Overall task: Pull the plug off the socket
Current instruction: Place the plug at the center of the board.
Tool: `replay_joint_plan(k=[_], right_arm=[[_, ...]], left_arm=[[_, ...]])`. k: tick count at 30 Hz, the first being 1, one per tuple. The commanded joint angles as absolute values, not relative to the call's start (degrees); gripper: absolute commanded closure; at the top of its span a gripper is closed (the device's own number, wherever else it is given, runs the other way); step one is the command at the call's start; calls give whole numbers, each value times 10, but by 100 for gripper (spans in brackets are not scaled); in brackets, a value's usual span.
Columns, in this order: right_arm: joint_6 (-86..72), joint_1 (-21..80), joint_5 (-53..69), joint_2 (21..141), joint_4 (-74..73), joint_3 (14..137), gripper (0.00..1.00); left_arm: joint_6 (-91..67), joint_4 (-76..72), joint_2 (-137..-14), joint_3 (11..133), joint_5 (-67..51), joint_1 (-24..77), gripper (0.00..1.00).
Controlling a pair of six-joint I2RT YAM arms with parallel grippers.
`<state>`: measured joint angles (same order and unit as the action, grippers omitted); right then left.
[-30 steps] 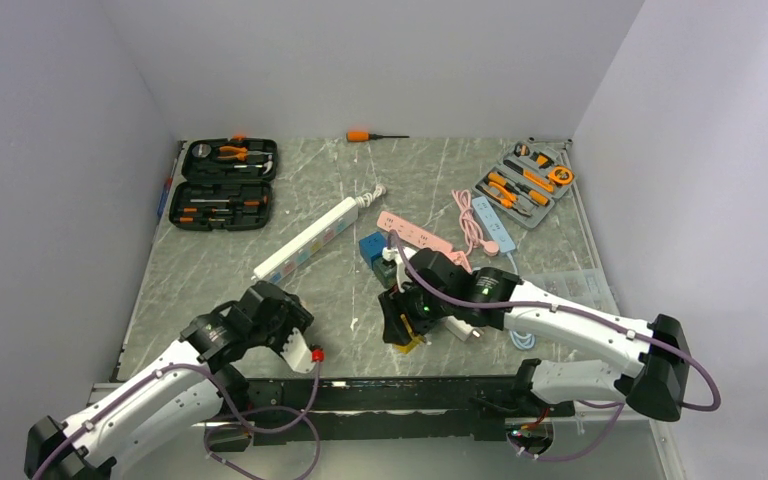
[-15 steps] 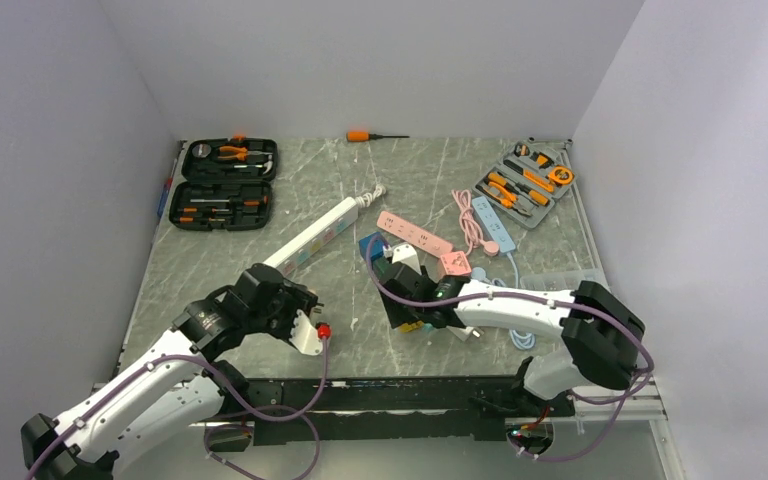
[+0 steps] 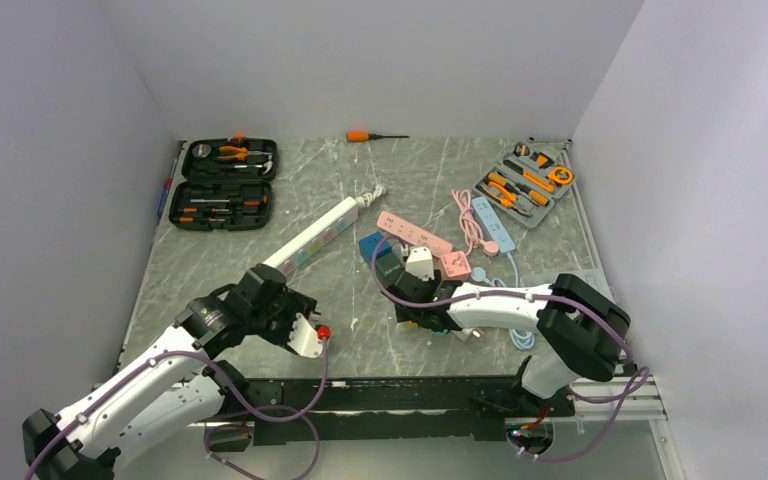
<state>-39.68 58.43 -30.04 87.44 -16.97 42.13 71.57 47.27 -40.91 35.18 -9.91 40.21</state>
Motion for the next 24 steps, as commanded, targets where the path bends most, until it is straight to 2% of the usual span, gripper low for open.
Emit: replay_joint_plan(k=[1, 7, 8, 10, 13, 15, 17, 18, 19, 24], right_arm=[[-480, 561, -356, 879, -234, 421, 74], [-504, 521, -312, 852, -229, 391, 71], [-504, 520, -311, 848, -231, 391, 66], [-506, 519, -313, 840, -242, 396, 48], [-503, 520, -313, 817, -262, 411, 41], [-493, 519, -307, 797, -275, 425, 31], [-484, 520, -304, 778, -287, 440, 17], [-472, 519, -298, 767, -288, 445, 6], [-457, 519, -293, 754, -284, 447, 1], [-427, 510, -293, 687, -274, 447, 0]], left_arm=[[669, 466, -447, 410, -119, 404, 100], [684, 456, -472, 407, -124, 411, 100], [687, 449, -470, 399, -123, 412, 100], [687, 435, -471, 384, -118, 414, 100], [649, 388, -482, 355, -85, 420, 100], [617, 372, -494, 344, -64, 428, 100], [575, 368, -513, 352, -54, 436, 100], [547, 373, -528, 365, -56, 439, 100], [520, 379, -546, 384, -57, 440, 100], [403, 423, -652, 468, -53, 455, 100]])
